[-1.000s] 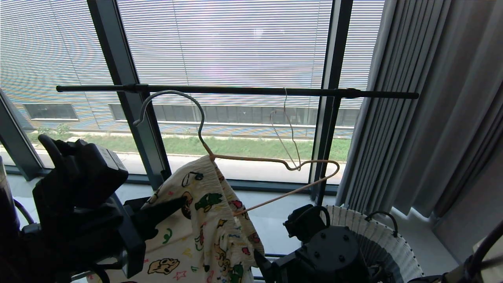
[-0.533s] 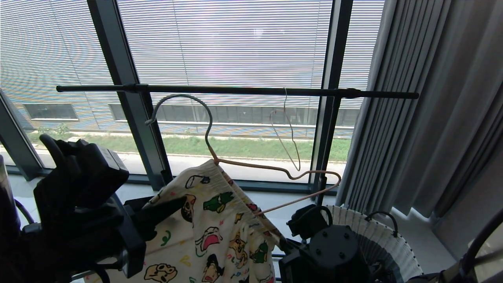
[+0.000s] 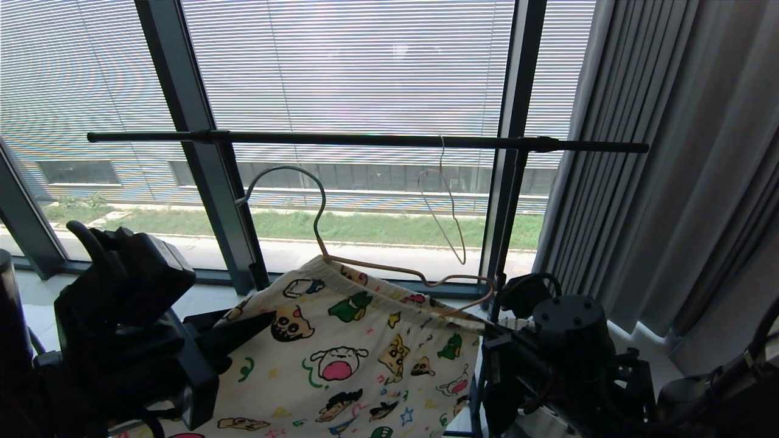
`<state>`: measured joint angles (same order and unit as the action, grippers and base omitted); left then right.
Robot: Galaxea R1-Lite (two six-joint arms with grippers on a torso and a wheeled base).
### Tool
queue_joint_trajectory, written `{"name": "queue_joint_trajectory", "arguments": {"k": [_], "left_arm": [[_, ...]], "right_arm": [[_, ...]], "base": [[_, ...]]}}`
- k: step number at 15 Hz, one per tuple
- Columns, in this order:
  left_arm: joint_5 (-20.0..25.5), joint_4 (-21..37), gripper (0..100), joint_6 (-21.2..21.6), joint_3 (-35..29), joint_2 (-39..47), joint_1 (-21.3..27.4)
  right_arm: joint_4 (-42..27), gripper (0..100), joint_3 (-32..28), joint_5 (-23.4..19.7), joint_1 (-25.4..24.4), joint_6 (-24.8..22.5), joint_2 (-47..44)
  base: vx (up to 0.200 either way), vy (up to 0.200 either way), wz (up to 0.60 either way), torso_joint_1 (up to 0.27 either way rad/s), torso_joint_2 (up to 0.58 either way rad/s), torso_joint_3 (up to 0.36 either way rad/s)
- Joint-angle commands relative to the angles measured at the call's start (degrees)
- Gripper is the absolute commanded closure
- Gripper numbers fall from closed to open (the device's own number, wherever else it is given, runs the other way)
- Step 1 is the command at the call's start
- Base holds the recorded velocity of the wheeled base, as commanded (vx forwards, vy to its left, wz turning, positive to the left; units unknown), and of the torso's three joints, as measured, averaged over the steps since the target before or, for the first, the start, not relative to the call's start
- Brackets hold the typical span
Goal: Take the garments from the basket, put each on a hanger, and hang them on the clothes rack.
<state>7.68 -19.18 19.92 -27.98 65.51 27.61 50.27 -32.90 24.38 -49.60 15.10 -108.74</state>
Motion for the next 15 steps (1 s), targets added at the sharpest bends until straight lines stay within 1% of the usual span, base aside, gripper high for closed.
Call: {"name": "queue_joint_trajectory", "arguments": {"k": [1, 2, 4, 5, 7, 9, 11, 13, 15], "left_arm": [[0.05, 0.02, 100, 0.03, 0.73, -0.74, -0.19], [0.05, 0.02, 100, 0.21, 1.43, -1.09, -0.1], [0.23, -0.07, 100, 4.25, 3.72, -1.7, -0.1], [0.67, 0.02, 100, 5.48, 4.42, -1.62, -0.1], [1.28, 0.02, 100, 6.1, 5.48, -0.65, 0.07], [0.58, 0.02, 100, 7.41, 6.27, 2.25, -0.01], [-2.58, -0.16, 100, 6.98, 5.83, 6.21, -0.01], [-4.96, -3.06, 100, 6.71, 5.65, 9.55, -0.89], [-7.86, -5.08, 100, 6.71, 5.57, 11.57, -0.98]], "right_arm": [[0.0, 100, -0.14, -0.83, 2.41, -0.6, 1.69], [0.0, 100, -0.06, -1.88, 3.2, -1.31, 2.3], [0.0, 100, -0.5, -4.87, 4.96, -3.77, 3.71], [0.0, 100, -0.58, -5.92, 5.83, -4.73, 4.06], [0.0, 100, -0.67, -7.59, 6.63, -5.96, 5.38], [-0.09, 100, -1.02, -9.26, 6.98, -7.46, 7.49], [-0.26, 100, -1.55, -10.14, 6.89, -9.48, 9.69], [-1.76, 100, -1.64, -10.67, 6.19, -11.24, 12.68], [-3.43, 100, -1.64, -11.64, 3.9, -12.56, 15.93]], "base": [[0.0, 0.0, 0.0, 0.0, 0.0, 0.0], [0.0, 0.0, 0.0, 0.0, 0.0, 0.0], [0.0, 0.0, 0.0, 0.0, 0.0, 0.0], [0.0, 0.0, 0.0, 0.0, 0.0, 0.0], [0.0, 0.0, 0.0, 0.0, 0.0, 0.0], [0.0, 0.0, 0.0, 0.0, 0.0, 0.0], [0.0, 0.0, 0.0, 0.0, 0.0, 0.0], [0.0, 0.0, 0.0, 0.0, 0.0, 0.0], [0.0, 0.0, 0.0, 0.0, 0.0, 0.0]]}}
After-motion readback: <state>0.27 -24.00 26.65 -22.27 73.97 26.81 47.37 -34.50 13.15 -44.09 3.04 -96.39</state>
